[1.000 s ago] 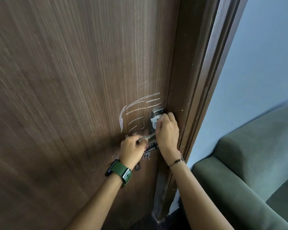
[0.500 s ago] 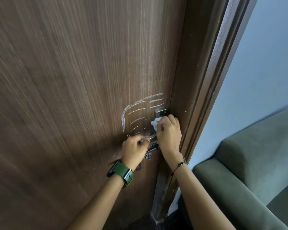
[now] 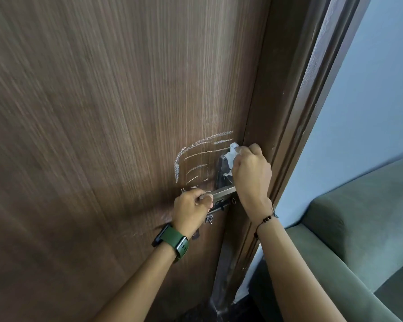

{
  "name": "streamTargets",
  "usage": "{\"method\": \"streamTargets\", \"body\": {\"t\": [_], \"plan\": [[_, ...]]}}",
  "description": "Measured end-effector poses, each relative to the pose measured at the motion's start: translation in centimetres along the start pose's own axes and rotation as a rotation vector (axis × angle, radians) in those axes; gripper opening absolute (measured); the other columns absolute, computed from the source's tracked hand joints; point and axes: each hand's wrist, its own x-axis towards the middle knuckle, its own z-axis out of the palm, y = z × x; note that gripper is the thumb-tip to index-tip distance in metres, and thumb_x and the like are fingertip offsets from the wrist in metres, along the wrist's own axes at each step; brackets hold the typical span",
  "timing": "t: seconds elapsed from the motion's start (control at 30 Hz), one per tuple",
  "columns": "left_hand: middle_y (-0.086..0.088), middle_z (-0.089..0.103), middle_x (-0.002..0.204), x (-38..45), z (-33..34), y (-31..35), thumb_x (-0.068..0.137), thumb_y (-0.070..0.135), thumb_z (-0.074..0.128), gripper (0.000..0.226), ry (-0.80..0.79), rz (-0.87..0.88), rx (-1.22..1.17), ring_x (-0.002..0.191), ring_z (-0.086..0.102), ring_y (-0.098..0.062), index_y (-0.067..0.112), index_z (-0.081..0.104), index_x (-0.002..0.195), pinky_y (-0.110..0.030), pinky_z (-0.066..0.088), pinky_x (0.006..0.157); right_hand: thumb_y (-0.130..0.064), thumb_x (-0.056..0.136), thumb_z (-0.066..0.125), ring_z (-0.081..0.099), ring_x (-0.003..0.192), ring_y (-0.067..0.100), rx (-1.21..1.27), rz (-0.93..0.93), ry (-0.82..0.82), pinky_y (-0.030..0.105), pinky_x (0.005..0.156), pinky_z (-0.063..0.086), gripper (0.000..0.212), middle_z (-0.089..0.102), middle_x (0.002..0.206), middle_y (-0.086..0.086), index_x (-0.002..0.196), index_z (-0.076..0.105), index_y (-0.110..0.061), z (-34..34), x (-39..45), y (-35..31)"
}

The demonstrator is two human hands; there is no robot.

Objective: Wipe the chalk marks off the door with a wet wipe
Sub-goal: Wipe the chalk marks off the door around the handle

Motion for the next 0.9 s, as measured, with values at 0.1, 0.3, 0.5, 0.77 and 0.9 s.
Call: {"method": "streamTargets", "body": {"t": [0.1, 0.3, 0.5, 0.77, 0.9], "plan": [[-0.008, 0.072, 0.073, 0.1, 0.1, -0.1, 0.081, 0.016, 0.058, 0.016, 0.002, -0.004, -0.013, 0.072, 0.067, -0.023, 0.007, 0.068, 0.073, -0.043, 0.055, 0.076, 0.003, 0.088, 0.048, 0.064, 0.065, 0.04, -0.071, 0.022, -0.054, 0.039, 0.057, 0.053, 0.022, 0.06, 0.105, 0.021, 0.103, 0.064, 0.004, 0.2, 0.1, -0.5], [-0.01, 0.072, 0.072, 0.2, 0.2, -0.4, 0.08, 0.016, 0.059, 0.012, 0.014, 0.003, -0.032, 0.071, 0.067, -0.024, 0.014, 0.069, 0.074, -0.042, 0.055, 0.075, 0.002, 0.086, 0.045, 0.059, 0.048, 0.033, -0.008, -0.224, -0.025, 0.032, 0.041, 0.051, 0.021, 0.061, 0.09, 0.02, 0.089, 0.065, 0.006, 0.3, -0.6, -1.0], [-0.009, 0.072, 0.072, 0.0, 0.2, -0.3, 0.081, 0.018, 0.058, 0.013, 0.025, 0.007, -0.024, 0.07, 0.067, -0.022, 0.015, 0.069, 0.075, -0.043, 0.056, 0.073, 0.006, 0.081, 0.053, 0.06, 0.048, 0.034, 0.006, -0.278, -0.051, 0.034, 0.041, 0.053, 0.016, 0.061, 0.09, 0.021, 0.091, 0.066, 0.007, 0.3, -0.8, -1.0], [-0.009, 0.072, 0.073, 0.0, 0.2, -0.3, 0.08, 0.017, 0.058, 0.013, 0.016, 0.009, -0.023, 0.071, 0.067, -0.023, 0.016, 0.07, 0.075, -0.043, 0.056, 0.074, 0.009, 0.08, 0.061, 0.063, 0.062, 0.032, 0.011, -0.306, -0.062, 0.033, 0.048, 0.054, 0.02, 0.065, 0.087, 0.018, 0.099, 0.067, 0.005, 0.1, -1.3, -0.2], [-0.009, 0.073, 0.074, -0.1, 0.1, -0.3, 0.081, 0.018, 0.058, 0.012, 0.016, 0.015, -0.025, 0.072, 0.067, -0.023, 0.015, 0.07, 0.076, -0.044, 0.056, 0.074, 0.01, 0.079, 0.059, 0.063, 0.058, 0.037, -0.019, -0.171, 0.017, 0.035, 0.048, 0.052, 0.014, 0.066, 0.083, 0.021, 0.091, 0.066, 0.006, -0.2, -0.1, 0.8]]}}
